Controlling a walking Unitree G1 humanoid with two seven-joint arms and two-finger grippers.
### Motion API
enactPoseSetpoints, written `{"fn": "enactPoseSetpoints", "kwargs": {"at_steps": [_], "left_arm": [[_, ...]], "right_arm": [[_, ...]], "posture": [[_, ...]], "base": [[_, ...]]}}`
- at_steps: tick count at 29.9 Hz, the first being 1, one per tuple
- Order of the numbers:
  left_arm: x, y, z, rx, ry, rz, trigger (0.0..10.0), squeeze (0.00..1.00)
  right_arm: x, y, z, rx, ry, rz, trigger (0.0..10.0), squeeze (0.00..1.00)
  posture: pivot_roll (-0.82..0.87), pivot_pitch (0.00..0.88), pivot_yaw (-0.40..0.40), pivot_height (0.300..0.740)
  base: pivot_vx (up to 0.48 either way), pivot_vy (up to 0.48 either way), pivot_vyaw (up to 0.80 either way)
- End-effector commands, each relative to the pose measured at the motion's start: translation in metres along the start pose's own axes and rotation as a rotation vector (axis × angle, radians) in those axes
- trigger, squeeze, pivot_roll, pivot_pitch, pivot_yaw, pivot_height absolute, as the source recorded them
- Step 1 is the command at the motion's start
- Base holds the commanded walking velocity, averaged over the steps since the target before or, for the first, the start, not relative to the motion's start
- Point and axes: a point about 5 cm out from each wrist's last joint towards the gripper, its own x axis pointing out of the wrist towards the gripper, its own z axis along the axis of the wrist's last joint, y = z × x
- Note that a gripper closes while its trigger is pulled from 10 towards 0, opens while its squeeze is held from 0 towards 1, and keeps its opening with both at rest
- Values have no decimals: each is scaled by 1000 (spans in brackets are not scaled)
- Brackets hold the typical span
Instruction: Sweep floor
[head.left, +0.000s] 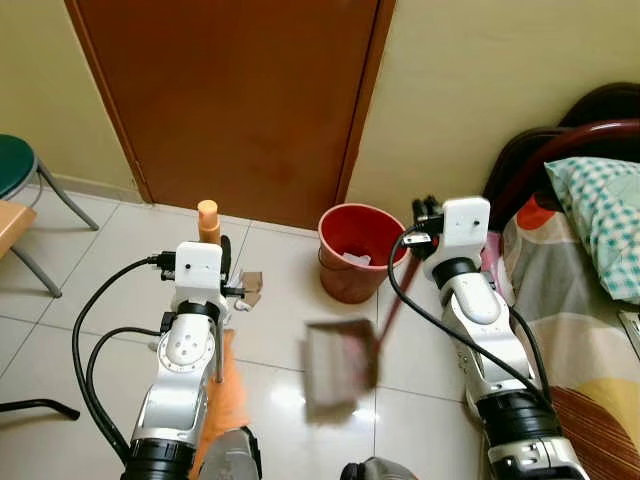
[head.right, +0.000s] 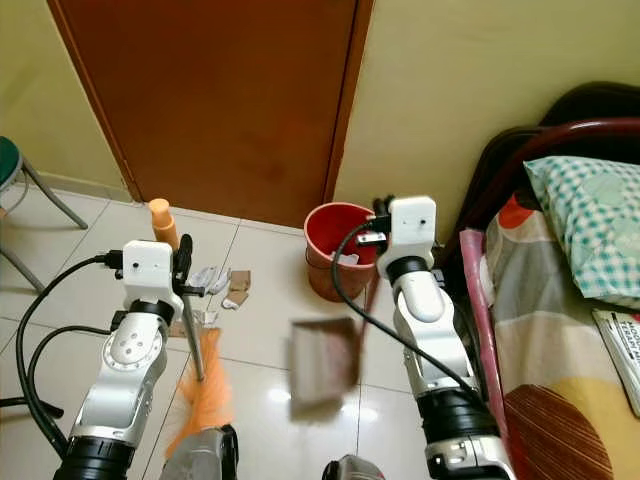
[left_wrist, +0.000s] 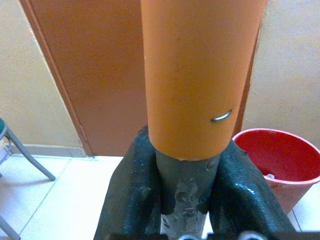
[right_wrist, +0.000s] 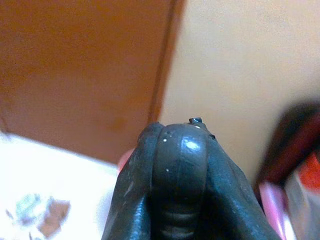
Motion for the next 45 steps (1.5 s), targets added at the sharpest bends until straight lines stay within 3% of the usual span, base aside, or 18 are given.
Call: {"fn": "enactPoseSetpoints", "kwargs": {"at_steps": [1, 5, 9, 10, 11, 15, 19, 24, 27, 31, 34, 35, 36, 37, 41, 42, 44, 45], "left_arm": [[-1, -2, -2, 2, 18, -12, 10000, 0], [-1, -6, -1, -6, 19, -18, 10000, 0], [-2, -8, -2, -18, 26, -36, 10000, 0], [-2, -9, -2, -22, 28, -43, 10000, 0], [-3, -11, -2, -23, 30, -52, 10000, 0], [-3, -11, -3, -21, 33, -56, 10000, 0], [-2, -12, -3, -20, 37, -59, 10000, 0], [-3, -14, -4, -23, 41, -65, 10000, 0], [-3, -16, -5, -23, 45, -69, 10000, 0], [-3, -17, -7, -22, 51, -72, 10000, 0], [-4, -18, -6, -45, 64, -85, 10000, 0], [-4, -18, -6, -45, 64, -85, 10000, 0], [-5, -19, -7, -52, 75, -96, 10000, 0], [-6, -18, -8, -56, 79, -100, 10000, 0], [-10, -14, -9, -34, 71, -85, 10000, 0], [-12, -14, -7, -23, 62, -82, 10000, 0], [-13, -14, -5, -16, 55, -82, 10000, 0], [-14, -16, -4, -12, 47, -85, 10000, 0]], "right_arm": [[0, -10, -2, 18, 16, -53, 10000, 0], [-14, -20, -27, 19, 132, -116, 10000, 0], [-18, -22, -35, 28, 181, -141, 10000, 0], [-20, -25, -39, 19, 210, -164, 10000, 0], [-27, -31, -47, 67, 298, -209, 10000, 0], [-37, -37, -46, 49, 343, -192, 10000, 0], [-58, -46, -49, 63, 464, -185, 10000, 0], [-94, -62, -49, -14, 601, -147, 10000, 0], [-104, -65, -46, -33, 638, -114, 10000, 0], [-95, -61, -46, -6, 619, -90, 10000, 0], [-73, -56, -39, -180, 528, -28, 10000, 0], [-73, -56, -39, -180, 528, -28, 10000, 0], [-67, -50, -37, -96, 507, 12, 10000, 0], [-64, -48, -35, -70, 489, 21, 10000, 0], [-51, -43, -29, -38, 390, -35, 10000, 0], [-48, -41, -28, -31, 365, -61, 6941, 0], [-46, -39, -28, -24, 343, -78, 6941, 0], [-46, -38, -30, -2, 339, -115, 0, 0]], "posture": [[75, 78, -55, 740], [68, 85, -53, 740], [67, 87, -53, 740], [65, 90, -52, 740], [63, 92, -51, 740], [50, 100, -51, 740], [36, 109, -57, 740], [26, 114, -64, 740], [3, 125, -72, 740], [4, 119, -66, 740], [6, 107, -52, 740], [6, 107, -52, 740], [7, 106, -50, 740], [8, 107, -53, 740], [8, 105, -66, 740], [17, 94, -68, 740], [17, 94, -68, 740], [27, 84, -68, 740]], "base": [[0, 0, 0], [0, 0, 0], [0, 0, 0], [0, 0, 0], [0, 0, 0], [0, 0, 0], [0, 0, 0], [0, 0, 0], [0, 0, 0], [0, 0, 0], [0, 0, 0], [0, 0, 0], [0, 0, 0], [0, 0, 0], [0, 0, 0], [0, 0, 0], [0, 0, 0], [0, 0, 0]]}}
